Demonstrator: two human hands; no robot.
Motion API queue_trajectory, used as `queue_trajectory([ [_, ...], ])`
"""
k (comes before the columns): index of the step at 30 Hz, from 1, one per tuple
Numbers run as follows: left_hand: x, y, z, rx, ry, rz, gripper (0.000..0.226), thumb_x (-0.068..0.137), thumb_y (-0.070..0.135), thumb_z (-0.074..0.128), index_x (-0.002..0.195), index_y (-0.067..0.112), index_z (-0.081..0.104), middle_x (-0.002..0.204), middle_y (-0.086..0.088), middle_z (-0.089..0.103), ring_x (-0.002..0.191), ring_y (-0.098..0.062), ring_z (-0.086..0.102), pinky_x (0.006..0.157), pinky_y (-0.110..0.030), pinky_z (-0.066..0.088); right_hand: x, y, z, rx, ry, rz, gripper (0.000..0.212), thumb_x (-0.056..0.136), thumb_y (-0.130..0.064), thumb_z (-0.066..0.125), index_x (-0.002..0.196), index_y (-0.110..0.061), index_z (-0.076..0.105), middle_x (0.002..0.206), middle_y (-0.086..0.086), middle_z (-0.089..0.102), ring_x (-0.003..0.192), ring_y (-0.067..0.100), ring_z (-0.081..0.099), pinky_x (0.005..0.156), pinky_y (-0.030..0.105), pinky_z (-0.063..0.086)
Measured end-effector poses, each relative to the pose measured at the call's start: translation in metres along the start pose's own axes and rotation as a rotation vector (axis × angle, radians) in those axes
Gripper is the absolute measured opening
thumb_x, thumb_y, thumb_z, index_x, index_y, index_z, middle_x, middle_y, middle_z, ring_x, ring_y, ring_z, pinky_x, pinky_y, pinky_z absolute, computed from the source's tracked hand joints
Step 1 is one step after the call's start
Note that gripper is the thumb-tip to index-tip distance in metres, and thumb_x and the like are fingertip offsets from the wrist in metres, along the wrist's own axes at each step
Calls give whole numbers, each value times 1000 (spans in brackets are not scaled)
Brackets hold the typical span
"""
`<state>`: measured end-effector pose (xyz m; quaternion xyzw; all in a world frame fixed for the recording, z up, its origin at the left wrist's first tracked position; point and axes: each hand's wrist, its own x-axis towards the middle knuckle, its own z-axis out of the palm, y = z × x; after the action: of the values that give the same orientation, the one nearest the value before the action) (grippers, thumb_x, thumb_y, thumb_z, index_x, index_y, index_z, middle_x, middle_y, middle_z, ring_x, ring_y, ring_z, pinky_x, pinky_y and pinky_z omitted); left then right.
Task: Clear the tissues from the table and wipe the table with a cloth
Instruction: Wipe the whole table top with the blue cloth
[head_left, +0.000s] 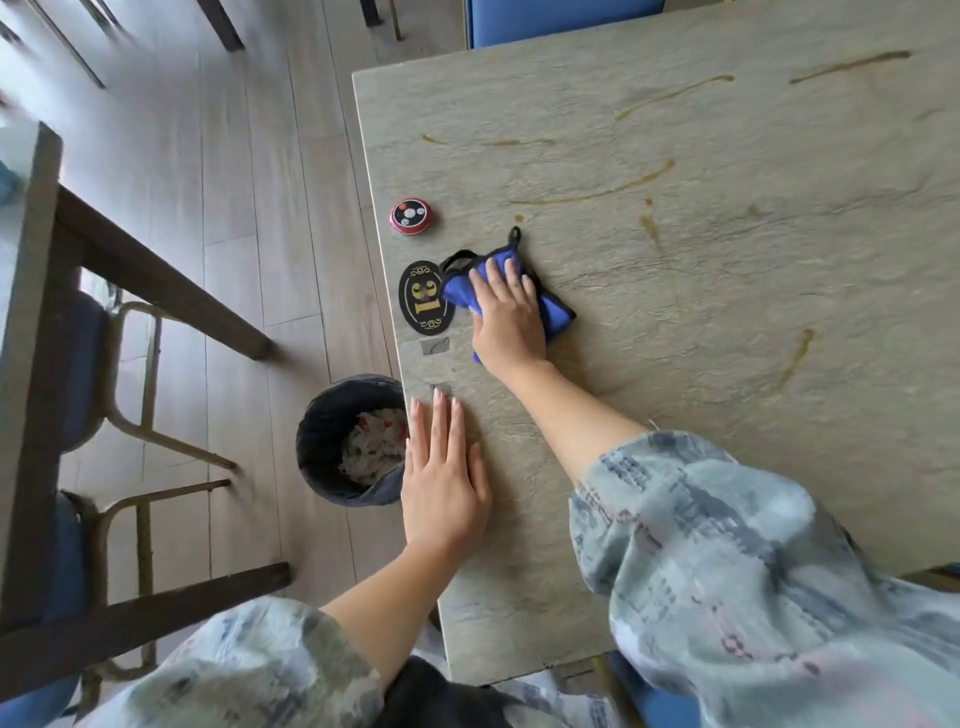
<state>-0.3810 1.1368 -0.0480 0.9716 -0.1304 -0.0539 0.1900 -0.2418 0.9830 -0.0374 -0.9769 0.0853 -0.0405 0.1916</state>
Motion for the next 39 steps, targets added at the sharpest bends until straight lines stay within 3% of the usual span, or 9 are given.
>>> queue_trajectory([
  [3,-1,1,0,-11,11,-1,55,98,32,26,150,13,26,161,0,13,149,-22,-1,116,-45,26,-39,6,1,53,-47,-209,50,84,-17,48,134,-7,54,143,15,48,136,37,38,112,48,25],
  [8,-1,1,-1,-26,19,2,54,99,30,30,150,13,27,161,1,14,149,-22,0,116,-45,27,-99,67,-28,-1,-145,-495,51,89,-22,39,138,-13,50,148,7,42,141,23,32,116,38,18],
  [12,0,0,0,-37,19,8,55,98,32,29,150,14,26,161,1,13,149,-21,-2,116,-46,27,-71,99,-36,-20,-34,-181,49,90,-20,44,137,-10,50,147,11,43,139,32,35,113,49,26],
  [16,1,-1,2,-36,16,4,54,99,31,28,150,14,25,161,1,12,149,-21,-2,115,-46,28,-55,55,-24,-58,27,122,53,87,-26,46,137,-9,49,146,15,43,138,37,33,113,50,23],
  [20,-1,-2,1,-149,33,-2,53,97,23,25,150,15,26,161,2,13,149,-15,-2,115,-46,30,-97,24,-13,-43,-3,9,54,88,-30,41,137,-11,50,146,13,45,137,36,36,112,50,27],
  [24,-5,-4,-3,-362,122,-101,58,92,3,32,149,6,24,161,-6,10,149,-15,-2,121,-33,10,-170,26,-18,-48,-84,-171,58,85,-28,37,140,-14,47,150,6,40,141,27,31,115,44,20],
  [27,-5,-7,-4,-428,102,-115,58,94,0,35,150,4,22,161,-9,4,149,-19,-2,121,-29,3,-198,48,-26,-63,-2,-114,54,89,-26,39,141,-15,47,150,4,40,142,25,30,115,45,22],
  [34,-28,-46,-8,-269,-61,206,64,99,41,23,151,5,14,160,-8,-4,148,-21,-11,121,-34,1,-154,10,-12,-115,76,201,53,87,-35,38,131,-13,57,140,12,52,131,38,44,104,53,37],
  [39,-35,-70,-16,-91,-159,349,67,99,46,23,151,6,14,160,-9,3,149,-23,-7,121,-36,5,-102,-54,15,-79,9,46,52,85,-33,37,128,-14,60,138,11,54,130,38,46,104,52,38],
])
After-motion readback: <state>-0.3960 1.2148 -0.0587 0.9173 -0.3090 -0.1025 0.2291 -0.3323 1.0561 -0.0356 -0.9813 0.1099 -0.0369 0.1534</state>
